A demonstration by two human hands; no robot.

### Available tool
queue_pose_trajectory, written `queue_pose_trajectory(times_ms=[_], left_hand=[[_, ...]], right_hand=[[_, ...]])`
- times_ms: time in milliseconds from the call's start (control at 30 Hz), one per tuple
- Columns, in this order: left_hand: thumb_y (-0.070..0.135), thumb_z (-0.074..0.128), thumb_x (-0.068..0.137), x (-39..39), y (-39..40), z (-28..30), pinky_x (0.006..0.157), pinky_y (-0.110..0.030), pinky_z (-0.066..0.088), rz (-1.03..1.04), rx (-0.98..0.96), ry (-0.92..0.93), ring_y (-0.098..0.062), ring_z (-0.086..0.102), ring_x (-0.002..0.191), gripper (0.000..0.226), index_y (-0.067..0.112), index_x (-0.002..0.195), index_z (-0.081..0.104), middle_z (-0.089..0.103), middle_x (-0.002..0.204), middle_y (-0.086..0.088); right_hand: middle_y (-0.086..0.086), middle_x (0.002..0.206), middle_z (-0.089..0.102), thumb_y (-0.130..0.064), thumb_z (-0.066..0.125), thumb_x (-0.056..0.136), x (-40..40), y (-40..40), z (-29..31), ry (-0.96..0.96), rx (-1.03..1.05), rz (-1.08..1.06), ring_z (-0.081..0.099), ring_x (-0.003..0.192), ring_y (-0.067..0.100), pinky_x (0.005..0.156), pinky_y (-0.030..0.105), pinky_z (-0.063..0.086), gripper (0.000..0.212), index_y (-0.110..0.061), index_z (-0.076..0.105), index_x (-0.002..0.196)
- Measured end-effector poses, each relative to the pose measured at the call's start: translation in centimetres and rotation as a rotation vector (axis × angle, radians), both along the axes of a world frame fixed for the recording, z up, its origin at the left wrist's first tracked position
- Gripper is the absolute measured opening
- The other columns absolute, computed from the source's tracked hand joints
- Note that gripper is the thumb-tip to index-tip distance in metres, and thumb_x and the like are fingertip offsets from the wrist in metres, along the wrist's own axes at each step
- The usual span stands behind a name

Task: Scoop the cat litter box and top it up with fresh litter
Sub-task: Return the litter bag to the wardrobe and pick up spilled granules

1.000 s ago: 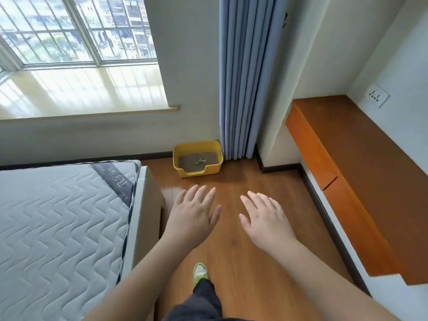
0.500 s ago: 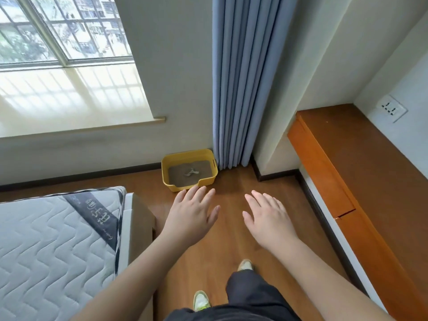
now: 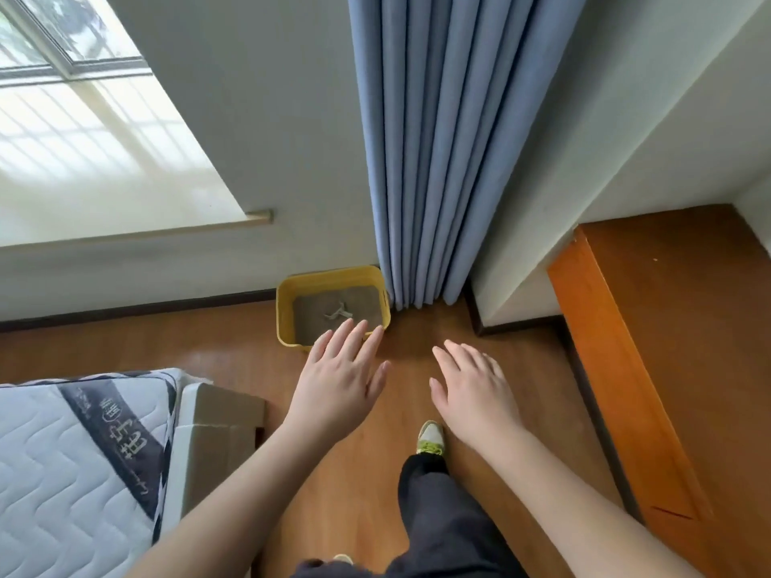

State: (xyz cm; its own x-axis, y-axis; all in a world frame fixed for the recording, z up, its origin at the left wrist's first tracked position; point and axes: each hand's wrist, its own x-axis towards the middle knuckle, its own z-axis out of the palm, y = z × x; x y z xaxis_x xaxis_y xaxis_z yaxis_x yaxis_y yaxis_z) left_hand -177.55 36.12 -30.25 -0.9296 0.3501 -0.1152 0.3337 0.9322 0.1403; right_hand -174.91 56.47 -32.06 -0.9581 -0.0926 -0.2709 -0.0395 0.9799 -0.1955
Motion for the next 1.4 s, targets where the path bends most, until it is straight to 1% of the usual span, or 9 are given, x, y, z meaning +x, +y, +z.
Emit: queue_pose_trajectory(times_ms=[233, 333, 433, 567, 733, 800, 1033, 1200, 1400], left_hand=[[0.056, 0.022, 0.101, -8.8, 2.0, -6.2, 0.120, -0.044, 0.019, 0.007, -0.013, -0.030, -0.023, 0.021, 0.148, 0.062, 0.021, 0.151, 0.032, 0.036, 0.155, -0.003], [0.061, 0.021, 0.100, -11.0, 2.5, -10.7, 0.121, -0.044, 0.017, 0.007, 0.028, -0.037, -0.021, 0.015, 0.149, 0.066, 0.023, 0.154, 0.023, 0.029, 0.158, -0.001], [0.065, 0.020, 0.098, -12.6, 2.7, -17.0, 0.121, -0.041, 0.008, -0.022, 0.057, -0.041, -0.019, 0.005, 0.150, 0.070, 0.025, 0.156, 0.011, 0.018, 0.162, 0.002], [0.064, 0.023, 0.098, -13.0, 2.4, -26.0, 0.118, -0.037, 0.009, -0.030, 0.081, -0.072, -0.019, 0.015, 0.149, 0.069, 0.025, 0.154, 0.021, 0.028, 0.158, 0.002], [0.064, 0.027, 0.095, -12.7, 2.5, -38.4, 0.110, -0.034, 0.028, -0.032, 0.070, -0.139, -0.019, 0.036, 0.142, 0.071, 0.025, 0.154, 0.023, 0.042, 0.151, 0.002], [0.064, 0.027, 0.095, -13.1, 3.0, -43.8, 0.109, -0.036, 0.032, -0.049, 0.066, -0.137, -0.020, 0.036, 0.141, 0.071, 0.024, 0.153, 0.024, 0.043, 0.151, 0.002], [0.063, 0.029, 0.094, -15.8, 5.3, -59.0, 0.111, -0.038, 0.033, -0.086, 0.012, -0.122, -0.022, 0.031, 0.144, 0.074, 0.017, 0.151, 0.030, 0.039, 0.153, -0.003], [0.062, 0.033, 0.092, -16.9, 6.4, -67.4, 0.110, -0.040, 0.034, -0.143, -0.026, -0.111, -0.025, 0.034, 0.142, 0.074, 0.015, 0.149, 0.034, 0.041, 0.151, -0.006], [0.058, 0.034, 0.094, -18.5, 9.2, -74.2, 0.116, -0.043, 0.025, -0.271, -0.039, -0.096, -0.027, 0.032, 0.143, 0.070, 0.014, 0.149, 0.036, 0.043, 0.150, -0.009]], right_hand=[[0.004, 0.147, 0.045, -0.038, 0.051, 0.094, -10.1, 2.1, -6.9, 0.031, 0.004, -0.037, 0.041, 0.135, 0.023, 0.109, 0.043, 0.035, 0.052, -0.018, 0.044, 0.142], [0.004, 0.157, 0.027, -0.040, 0.046, 0.096, -12.6, 1.9, -11.6, -0.011, 0.018, -0.050, 0.030, 0.141, 0.025, 0.113, 0.045, 0.029, 0.057, -0.021, 0.033, 0.148], [0.001, 0.161, 0.013, -0.041, 0.044, 0.097, -13.8, 1.6, -17.8, -0.026, 0.025, -0.069, 0.023, 0.144, 0.025, 0.113, 0.045, 0.025, 0.059, -0.024, 0.026, 0.151], [0.001, 0.159, 0.021, -0.040, 0.048, 0.095, -13.4, 1.9, -27.0, -0.012, 0.008, -0.152, 0.031, 0.141, 0.027, 0.110, 0.046, 0.031, 0.060, -0.024, 0.029, 0.150], [-0.001, 0.159, 0.019, -0.046, 0.044, 0.095, -12.7, 3.3, -38.8, -0.011, 0.036, -0.186, 0.028, 0.142, 0.023, 0.110, 0.043, 0.032, 0.062, -0.025, 0.025, 0.151], [-0.002, 0.160, 0.014, -0.047, 0.042, 0.096, -12.8, 3.7, -43.5, -0.054, 0.042, -0.187, 0.023, 0.144, 0.021, 0.113, 0.042, 0.027, 0.064, -0.026, 0.019, 0.152], [-0.004, 0.161, 0.008, -0.047, 0.042, 0.096, -16.2, 5.0, -58.2, -0.098, 0.036, -0.094, 0.021, 0.144, 0.022, 0.116, 0.041, 0.018, 0.068, -0.027, 0.009, 0.153], [-0.004, 0.161, 0.006, -0.048, 0.040, 0.097, -18.3, 8.1, -64.7, -0.053, 0.062, -0.113, 0.017, 0.146, 0.021, 0.117, 0.042, 0.016, 0.071, -0.026, 0.004, 0.153], [-0.003, 0.162, 0.002, -0.060, 0.050, 0.088, -19.9, 10.9, -70.2, -0.107, 0.068, -0.217, 0.015, 0.147, 0.023, 0.116, 0.043, 0.018, 0.090, -0.025, -0.003, 0.153]])
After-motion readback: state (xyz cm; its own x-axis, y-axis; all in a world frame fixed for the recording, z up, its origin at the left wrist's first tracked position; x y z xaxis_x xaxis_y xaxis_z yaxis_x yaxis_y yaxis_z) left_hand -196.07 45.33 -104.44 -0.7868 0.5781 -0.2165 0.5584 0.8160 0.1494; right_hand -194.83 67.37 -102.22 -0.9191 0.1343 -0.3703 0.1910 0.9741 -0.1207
